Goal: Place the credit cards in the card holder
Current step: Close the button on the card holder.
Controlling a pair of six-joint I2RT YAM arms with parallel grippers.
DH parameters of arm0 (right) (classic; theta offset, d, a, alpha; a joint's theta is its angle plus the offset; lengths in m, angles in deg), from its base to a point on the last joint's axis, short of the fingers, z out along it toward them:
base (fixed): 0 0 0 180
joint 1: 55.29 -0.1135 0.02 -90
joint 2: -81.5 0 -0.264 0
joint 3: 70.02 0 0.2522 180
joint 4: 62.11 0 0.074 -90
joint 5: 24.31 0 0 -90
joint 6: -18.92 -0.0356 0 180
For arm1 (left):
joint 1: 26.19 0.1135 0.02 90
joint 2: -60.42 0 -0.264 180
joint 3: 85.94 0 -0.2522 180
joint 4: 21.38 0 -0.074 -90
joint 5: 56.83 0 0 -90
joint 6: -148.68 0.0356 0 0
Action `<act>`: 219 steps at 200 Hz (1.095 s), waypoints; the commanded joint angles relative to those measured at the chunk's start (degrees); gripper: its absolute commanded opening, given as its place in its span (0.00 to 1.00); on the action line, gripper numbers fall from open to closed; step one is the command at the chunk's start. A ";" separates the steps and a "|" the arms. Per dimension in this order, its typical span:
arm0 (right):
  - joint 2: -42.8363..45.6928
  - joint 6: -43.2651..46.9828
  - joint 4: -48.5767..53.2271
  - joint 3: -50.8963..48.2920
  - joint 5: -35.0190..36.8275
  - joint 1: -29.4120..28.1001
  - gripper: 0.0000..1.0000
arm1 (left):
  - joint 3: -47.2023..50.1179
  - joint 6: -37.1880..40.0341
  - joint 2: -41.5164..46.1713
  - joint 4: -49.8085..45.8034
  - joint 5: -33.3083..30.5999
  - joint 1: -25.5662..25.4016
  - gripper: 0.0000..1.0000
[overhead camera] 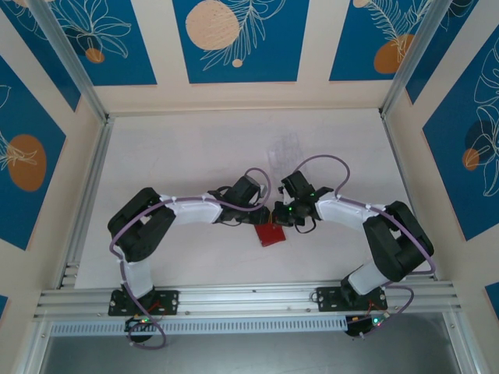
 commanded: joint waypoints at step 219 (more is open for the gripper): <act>2.46 -2.69 -5.23 -6.19 -8.94 0.00 0.00 | 1.74 -0.08 -4.98 -2.32 0.82 -1.94 0.25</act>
